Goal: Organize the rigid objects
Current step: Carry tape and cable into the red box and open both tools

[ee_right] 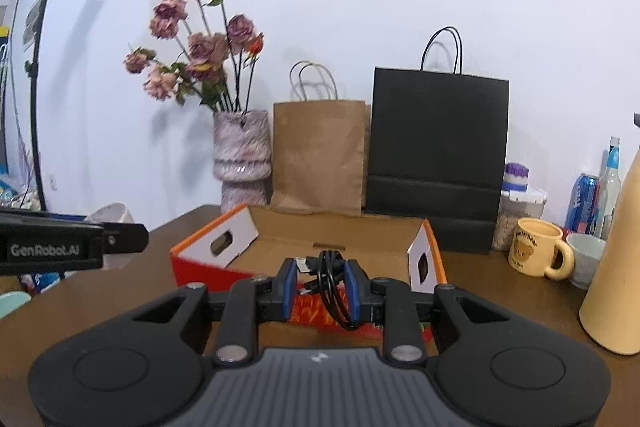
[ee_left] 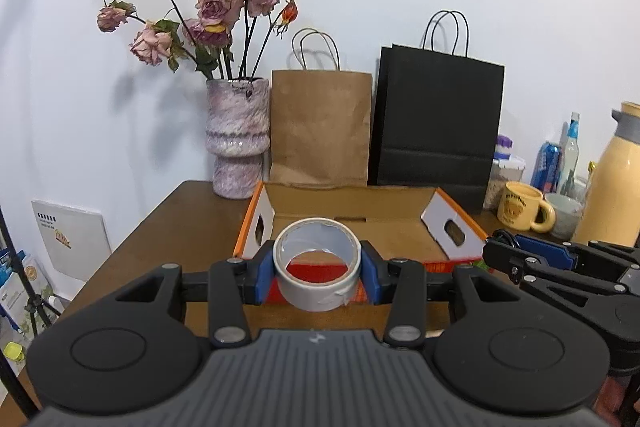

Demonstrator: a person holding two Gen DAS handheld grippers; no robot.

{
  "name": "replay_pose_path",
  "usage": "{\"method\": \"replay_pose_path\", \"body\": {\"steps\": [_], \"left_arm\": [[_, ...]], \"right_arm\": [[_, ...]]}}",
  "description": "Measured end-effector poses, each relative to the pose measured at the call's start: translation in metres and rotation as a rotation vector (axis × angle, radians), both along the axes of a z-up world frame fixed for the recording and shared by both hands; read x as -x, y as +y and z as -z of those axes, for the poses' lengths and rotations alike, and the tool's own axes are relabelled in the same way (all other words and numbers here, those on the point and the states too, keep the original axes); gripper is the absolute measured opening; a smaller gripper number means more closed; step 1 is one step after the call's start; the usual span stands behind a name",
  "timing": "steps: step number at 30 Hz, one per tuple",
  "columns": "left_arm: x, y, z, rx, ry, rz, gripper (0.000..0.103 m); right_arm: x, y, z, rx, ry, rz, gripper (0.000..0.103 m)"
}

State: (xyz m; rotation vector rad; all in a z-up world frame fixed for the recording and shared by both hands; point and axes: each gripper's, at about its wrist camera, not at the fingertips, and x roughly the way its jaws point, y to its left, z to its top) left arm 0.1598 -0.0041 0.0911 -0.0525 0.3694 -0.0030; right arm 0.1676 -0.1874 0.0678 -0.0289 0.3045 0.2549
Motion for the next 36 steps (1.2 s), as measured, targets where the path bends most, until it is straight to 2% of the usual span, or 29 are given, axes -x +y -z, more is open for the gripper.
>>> {"method": "replay_pose_path", "body": {"steps": [9,20,28,36], "left_arm": [[-0.046,0.002,-0.005,0.01,0.004,-0.016,0.044],[-0.102,0.017,-0.007,-0.018,0.015,-0.068,0.044],[-0.152,0.024,0.001,-0.017,0.072,-0.112,0.044],[-0.188,0.028,0.028,-0.019,0.132,-0.143,0.044]], "right_arm": [[-0.043,0.003,-0.014,-0.012,-0.019,0.033,0.025],[-0.106,0.003,-0.015,-0.012,0.03,0.06,0.025],[-0.156,0.004,-0.002,0.0,0.108,0.073,0.025],[-0.187,0.011,0.025,-0.001,0.17,0.089,0.025]]}}
